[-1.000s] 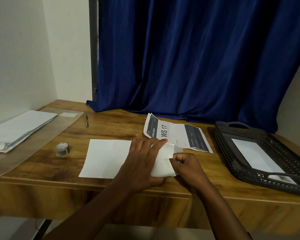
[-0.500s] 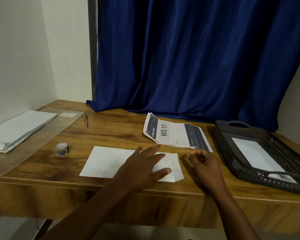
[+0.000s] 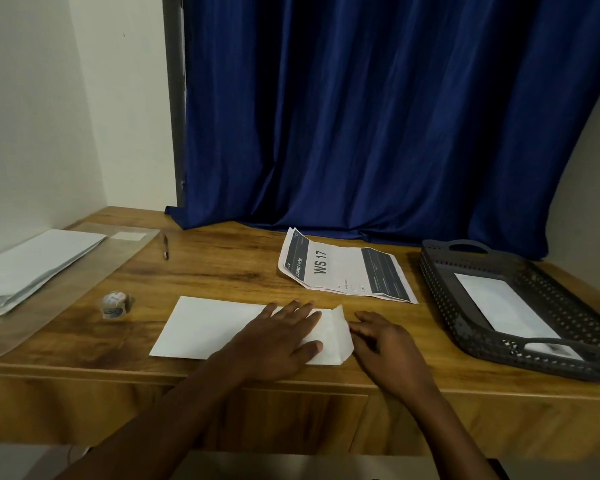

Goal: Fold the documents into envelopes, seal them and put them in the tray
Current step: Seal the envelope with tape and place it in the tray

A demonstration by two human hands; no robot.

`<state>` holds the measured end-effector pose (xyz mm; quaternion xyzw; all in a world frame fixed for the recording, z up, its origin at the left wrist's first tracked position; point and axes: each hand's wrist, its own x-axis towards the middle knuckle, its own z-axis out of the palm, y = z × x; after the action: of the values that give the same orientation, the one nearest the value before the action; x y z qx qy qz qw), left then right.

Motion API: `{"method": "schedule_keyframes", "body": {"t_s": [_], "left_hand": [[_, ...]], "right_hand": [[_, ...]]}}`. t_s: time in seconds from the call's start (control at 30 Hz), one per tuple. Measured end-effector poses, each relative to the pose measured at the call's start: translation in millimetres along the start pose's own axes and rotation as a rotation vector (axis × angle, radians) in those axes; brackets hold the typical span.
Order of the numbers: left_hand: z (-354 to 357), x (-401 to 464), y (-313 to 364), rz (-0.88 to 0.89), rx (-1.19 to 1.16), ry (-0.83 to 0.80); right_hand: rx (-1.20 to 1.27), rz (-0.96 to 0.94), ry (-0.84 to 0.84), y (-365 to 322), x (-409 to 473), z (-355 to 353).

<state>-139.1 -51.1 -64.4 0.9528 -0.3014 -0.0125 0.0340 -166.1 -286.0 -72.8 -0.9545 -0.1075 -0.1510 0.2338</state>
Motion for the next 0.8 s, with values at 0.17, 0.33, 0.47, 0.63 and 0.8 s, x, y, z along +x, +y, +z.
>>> {"method": "schedule_keyframes", "body": {"t_s": [0.17,0.33,0.47,0.63,0.8], "left_hand": [[0,-1,1,-0.002,0.007,0.013],[-1,-1,4,-0.030,-0.030,0.020],[-1,-3,5,-0.011,-0.096,0.031],[2,-1,2,0.000,-0.031,0.029],[3,0,3,-0.005,-0.038,0.031]], "right_hand": [[0.039,-0.085,-0.067,-4,-3,0],[-0.035,-0.138,-0.177,-5,-5,3],[-0.077,-0.167,-0.204,-6,-6,3],[-0.094,-0.149,-0.270,-5,-1,2],[-0.128,-0.121,-0.331,-11,10,3]]}}
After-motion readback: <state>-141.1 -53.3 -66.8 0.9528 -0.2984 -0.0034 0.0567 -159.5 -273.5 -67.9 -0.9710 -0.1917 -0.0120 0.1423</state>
